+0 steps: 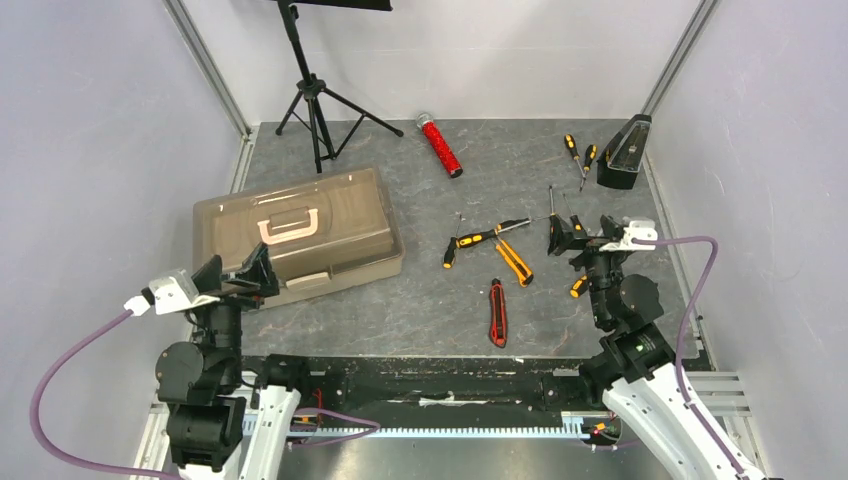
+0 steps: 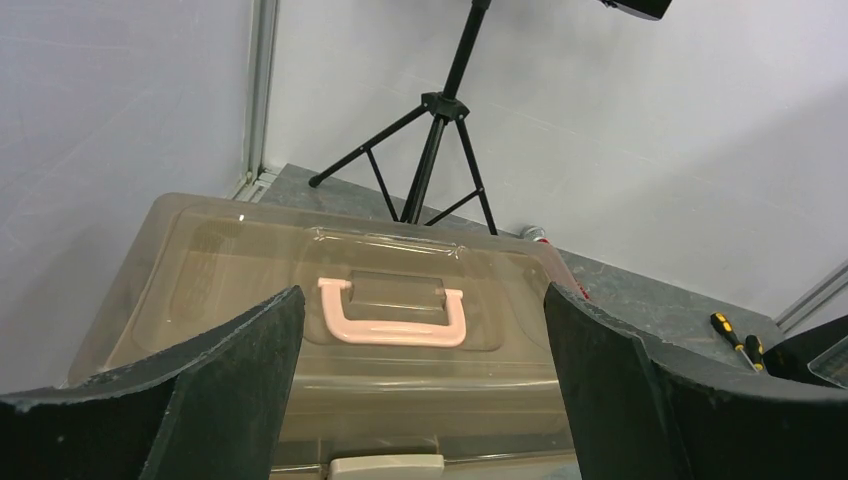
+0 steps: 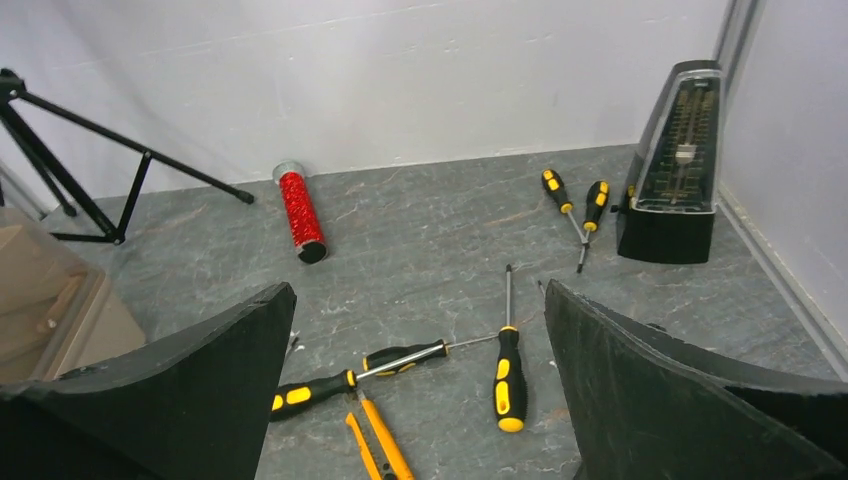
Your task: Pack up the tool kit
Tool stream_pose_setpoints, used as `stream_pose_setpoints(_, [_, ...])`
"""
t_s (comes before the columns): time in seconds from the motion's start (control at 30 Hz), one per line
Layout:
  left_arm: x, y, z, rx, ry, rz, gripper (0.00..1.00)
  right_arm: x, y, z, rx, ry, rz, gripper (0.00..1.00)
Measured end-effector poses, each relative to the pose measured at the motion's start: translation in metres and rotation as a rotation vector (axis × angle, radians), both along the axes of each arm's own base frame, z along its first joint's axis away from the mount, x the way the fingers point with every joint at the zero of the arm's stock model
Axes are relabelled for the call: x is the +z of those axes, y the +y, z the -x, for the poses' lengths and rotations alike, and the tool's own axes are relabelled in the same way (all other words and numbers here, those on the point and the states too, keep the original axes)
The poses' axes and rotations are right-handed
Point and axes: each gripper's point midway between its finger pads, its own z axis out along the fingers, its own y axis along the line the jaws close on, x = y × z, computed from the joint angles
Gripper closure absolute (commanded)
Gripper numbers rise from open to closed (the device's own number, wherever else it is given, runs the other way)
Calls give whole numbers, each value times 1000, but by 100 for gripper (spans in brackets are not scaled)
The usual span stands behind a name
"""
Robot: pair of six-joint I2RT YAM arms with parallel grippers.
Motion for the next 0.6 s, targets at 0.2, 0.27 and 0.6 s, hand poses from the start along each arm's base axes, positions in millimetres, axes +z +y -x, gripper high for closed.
stream_pose_setpoints(0.2, [-5,-6,-11,-31,39,-9,5,-11,23,-9,99,39,12,2])
stream_pose_setpoints(0.27, [-10,-12,-22,-58,79,-13,4,-21,39,-14,165,70,14,2])
stream_pose_setpoints(0.6, [-67,-39,-106,-165,447,18,0,-85,139,-26,576,254,23,2])
